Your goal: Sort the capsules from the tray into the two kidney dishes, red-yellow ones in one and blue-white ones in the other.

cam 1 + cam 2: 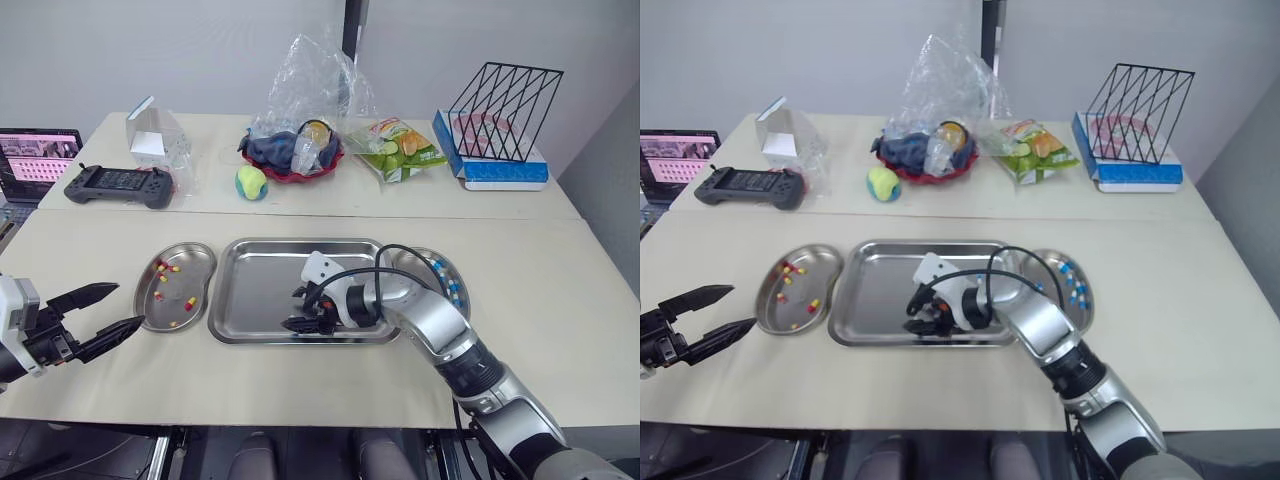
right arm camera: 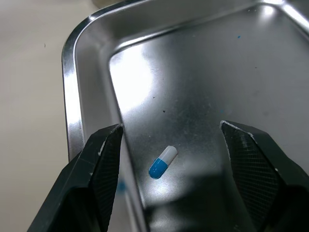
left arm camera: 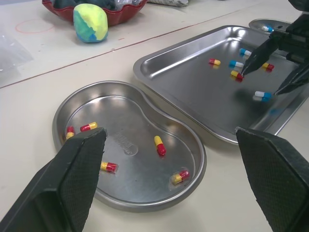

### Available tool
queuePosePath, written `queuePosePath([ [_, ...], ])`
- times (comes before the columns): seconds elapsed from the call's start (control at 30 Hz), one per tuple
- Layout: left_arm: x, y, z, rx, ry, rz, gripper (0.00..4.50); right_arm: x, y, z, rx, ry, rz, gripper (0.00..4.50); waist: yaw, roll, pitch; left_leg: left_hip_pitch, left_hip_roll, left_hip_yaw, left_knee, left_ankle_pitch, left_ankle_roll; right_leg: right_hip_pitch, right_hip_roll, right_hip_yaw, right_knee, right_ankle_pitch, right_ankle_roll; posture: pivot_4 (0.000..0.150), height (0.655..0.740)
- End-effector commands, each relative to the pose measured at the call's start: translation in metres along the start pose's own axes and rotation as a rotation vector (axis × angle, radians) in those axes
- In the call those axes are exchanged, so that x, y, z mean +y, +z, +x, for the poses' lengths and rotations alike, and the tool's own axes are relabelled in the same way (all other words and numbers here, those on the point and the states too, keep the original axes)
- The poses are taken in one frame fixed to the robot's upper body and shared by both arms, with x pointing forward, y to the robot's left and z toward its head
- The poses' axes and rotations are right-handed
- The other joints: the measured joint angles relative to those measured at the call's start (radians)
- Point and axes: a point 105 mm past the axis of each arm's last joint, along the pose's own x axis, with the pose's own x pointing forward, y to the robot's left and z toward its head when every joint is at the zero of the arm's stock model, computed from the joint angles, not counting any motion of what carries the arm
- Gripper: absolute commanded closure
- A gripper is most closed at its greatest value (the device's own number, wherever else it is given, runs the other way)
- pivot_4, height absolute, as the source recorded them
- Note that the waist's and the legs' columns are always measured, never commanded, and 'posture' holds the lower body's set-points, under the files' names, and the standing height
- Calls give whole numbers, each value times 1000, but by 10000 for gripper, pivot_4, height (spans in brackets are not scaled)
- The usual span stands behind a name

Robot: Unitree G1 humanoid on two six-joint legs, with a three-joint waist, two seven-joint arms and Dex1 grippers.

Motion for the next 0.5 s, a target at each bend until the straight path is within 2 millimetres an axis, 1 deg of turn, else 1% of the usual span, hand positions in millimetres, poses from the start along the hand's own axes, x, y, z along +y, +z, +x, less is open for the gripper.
queuePosePath([
  [0.03, 2, 10, -5, -19, 21, 52, 0, 0, 8, 0, -8, -8, -48, 11105, 0, 0, 0, 0, 0, 0, 0, 0, 0, 0, 0, 0, 0, 0, 0, 1500, 7174],
  [0.13, 5, 10, -3, -21, 41, 72, 0, 1, 3, 2, 19, 0, -59, 19491, 1, 0, 0, 0, 0, 0, 0, 0, 0, 0, 0, 0, 0, 0, 0, 1500, 7174],
  [0.23, 6, 11, -2, -23, 39, 73, 0, -3, 0, 4, 39, -16, -87, 29961, 0, 0, 0, 0, 0, 0, 0, 0, 0, 0, 0, 0, 0, 0, 0, 1500, 7174],
  [0.27, 6, 10, -2, -23, 39, 73, 0, -3, -1, 4, 44, -19, -91, 32536, 0, 0, 0, 0, 0, 0, 0, 0, 0, 0, 0, 0, 0, 0, 0, 1500, 7174],
  [0.5, 7, 8, -6, -14, 53, 76, 0, -3, -5, 3, 60, -18, -93, 32536, 0, 0, 0, 0, 0, 0, 0, 0, 0, 0, 0, 0, 0, 0, 0, 1500, 7174],
])
